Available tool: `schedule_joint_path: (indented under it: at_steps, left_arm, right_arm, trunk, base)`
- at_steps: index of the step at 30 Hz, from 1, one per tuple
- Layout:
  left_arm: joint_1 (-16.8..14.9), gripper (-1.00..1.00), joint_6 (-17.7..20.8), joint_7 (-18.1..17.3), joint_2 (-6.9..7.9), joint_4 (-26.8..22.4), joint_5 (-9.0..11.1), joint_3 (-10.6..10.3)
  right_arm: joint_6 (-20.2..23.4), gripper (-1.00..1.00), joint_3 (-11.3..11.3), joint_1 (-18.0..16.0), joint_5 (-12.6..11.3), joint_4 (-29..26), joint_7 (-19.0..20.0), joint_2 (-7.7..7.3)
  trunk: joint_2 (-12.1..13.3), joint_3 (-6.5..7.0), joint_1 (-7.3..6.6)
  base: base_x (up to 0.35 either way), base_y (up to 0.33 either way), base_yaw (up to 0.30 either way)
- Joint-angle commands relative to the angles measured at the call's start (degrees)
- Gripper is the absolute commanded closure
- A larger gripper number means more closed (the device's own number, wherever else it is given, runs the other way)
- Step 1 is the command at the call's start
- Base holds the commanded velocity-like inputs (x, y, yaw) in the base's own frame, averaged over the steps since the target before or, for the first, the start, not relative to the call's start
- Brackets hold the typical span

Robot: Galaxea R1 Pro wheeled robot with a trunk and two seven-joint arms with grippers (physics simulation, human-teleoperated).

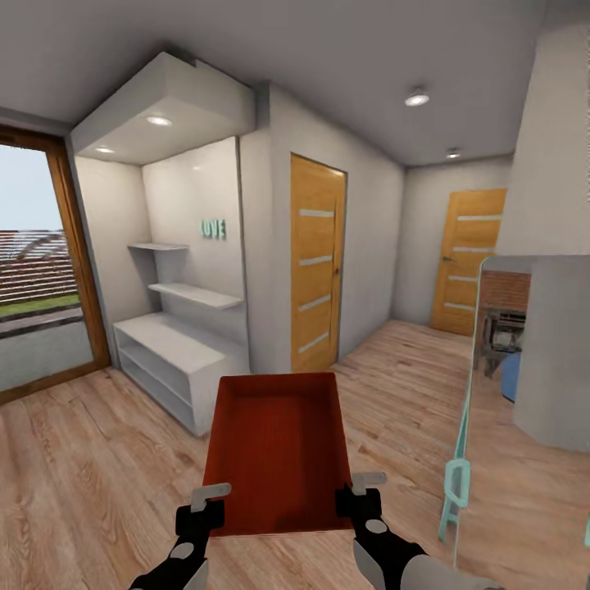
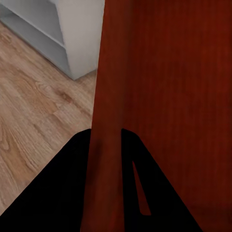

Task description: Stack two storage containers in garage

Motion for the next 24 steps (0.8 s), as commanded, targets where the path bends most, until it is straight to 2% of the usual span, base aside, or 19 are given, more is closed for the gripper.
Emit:
schedule_joint_path:
  at_steps: [1, 24]
  left_arm:
    - [-0.08, 1.00, 0.10, 0.08, -0.15, -0.14, -1.05, 1.67]
    - [-0.08, 1.00, 0.10, 0.06, -0.15, -0.14, -1.05, 1.66]
  right_arm:
    - [0.06, 1.00, -1.00, -0.03, -0.30, 0.07, 0.57, 0.06]
    - [0.06, 1.00, -1.00, -0.02, -0.30, 0.07, 0.60, 0.08]
  trunk:
    - [-0.06, -0.06, 0.05]
    - [-0.06, -0.06, 0.05]
  base:
    - [0.301, 0.216, -0.274]
    - [0.299, 0.222, -0.276]
